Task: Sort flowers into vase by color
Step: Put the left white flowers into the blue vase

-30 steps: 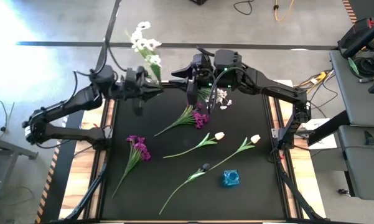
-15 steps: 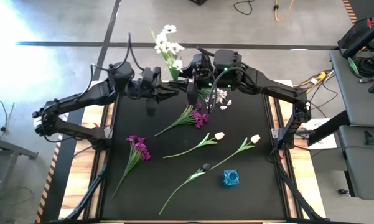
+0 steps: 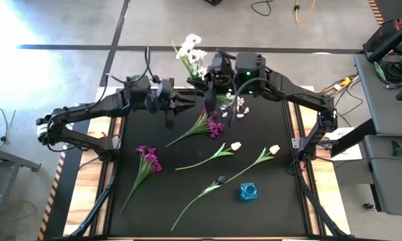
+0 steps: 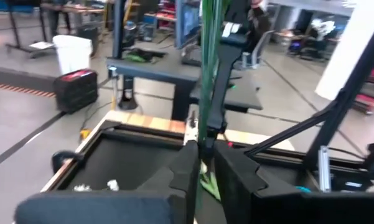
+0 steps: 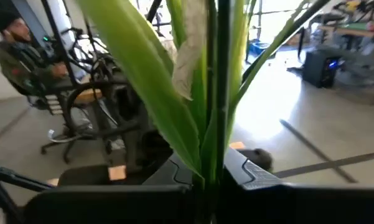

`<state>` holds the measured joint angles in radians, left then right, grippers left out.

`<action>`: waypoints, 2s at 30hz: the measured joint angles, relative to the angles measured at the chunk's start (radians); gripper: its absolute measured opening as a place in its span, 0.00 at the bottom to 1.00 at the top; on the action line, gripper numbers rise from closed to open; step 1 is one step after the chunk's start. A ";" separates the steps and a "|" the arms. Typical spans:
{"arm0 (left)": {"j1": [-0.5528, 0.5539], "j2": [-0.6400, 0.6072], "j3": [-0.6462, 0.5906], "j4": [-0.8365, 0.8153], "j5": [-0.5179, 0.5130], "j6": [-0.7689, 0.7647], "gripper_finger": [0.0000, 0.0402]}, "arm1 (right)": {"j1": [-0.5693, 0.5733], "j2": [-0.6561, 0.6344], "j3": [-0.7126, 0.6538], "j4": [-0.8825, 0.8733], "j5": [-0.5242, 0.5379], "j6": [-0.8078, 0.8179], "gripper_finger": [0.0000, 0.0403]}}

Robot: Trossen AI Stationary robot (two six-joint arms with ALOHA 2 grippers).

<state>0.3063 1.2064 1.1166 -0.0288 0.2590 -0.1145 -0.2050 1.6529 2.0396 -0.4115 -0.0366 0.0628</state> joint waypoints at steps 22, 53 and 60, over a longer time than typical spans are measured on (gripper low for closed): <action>-0.272 -0.137 -0.694 0.693 -0.429 -0.262 0.15 | 0.021 -0.093 -0.142 -0.141 0.045 -0.030 0.03; -0.302 -0.130 -0.768 0.716 -0.459 -0.209 0.09 | 0.710 -0.622 -0.982 0.104 0.590 0.339 0.03; -0.302 -0.130 -0.768 0.706 -0.461 -0.239 0.09 | 0.879 -0.629 -1.052 0.143 0.819 0.380 0.03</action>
<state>0.0044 1.0763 0.3485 0.6775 -0.2023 -0.3538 0.6742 1.0241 0.9871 -0.2684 0.7824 0.4429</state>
